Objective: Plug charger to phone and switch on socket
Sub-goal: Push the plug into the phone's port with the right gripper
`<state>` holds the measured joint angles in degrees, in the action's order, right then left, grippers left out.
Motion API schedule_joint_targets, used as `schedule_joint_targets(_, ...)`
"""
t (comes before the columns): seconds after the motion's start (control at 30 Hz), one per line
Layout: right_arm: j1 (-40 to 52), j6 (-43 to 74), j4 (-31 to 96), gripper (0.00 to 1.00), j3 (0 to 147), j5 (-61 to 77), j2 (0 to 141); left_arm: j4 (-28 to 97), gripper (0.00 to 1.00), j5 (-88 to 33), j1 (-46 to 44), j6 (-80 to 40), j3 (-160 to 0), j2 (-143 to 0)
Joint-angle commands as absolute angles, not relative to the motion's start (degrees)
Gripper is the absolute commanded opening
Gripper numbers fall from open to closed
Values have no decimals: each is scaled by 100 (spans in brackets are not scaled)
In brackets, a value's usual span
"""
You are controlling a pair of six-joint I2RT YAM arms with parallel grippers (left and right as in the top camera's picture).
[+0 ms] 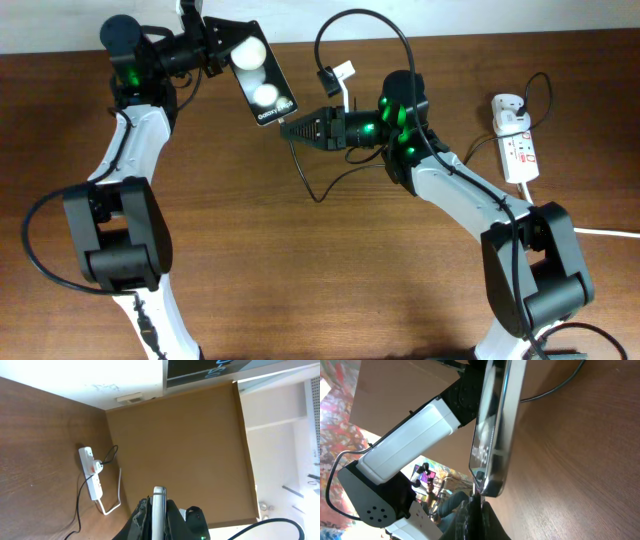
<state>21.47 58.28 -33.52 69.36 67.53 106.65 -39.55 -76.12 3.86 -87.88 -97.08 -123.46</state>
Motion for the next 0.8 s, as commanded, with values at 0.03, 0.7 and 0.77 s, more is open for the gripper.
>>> schedule_joint_targets(0.03, 2189, 5752, -3385, 4, 7004, 6724, 10569, -3999, 0, -7666, 375, -9043, -9797, -12311)
schedule_joint_targets(0.7, 2189, 5872, -3365, 4, 7004, 6676, 10569, -4001, 0, -7647, 276, -9043, -9797, -12311)
schedule_joint_targets(0.77, 2189, 5902, -3363, 4, 7004, 6676, 10569, -4001, 0, -7649, 276, -9043, -9797, -12311)
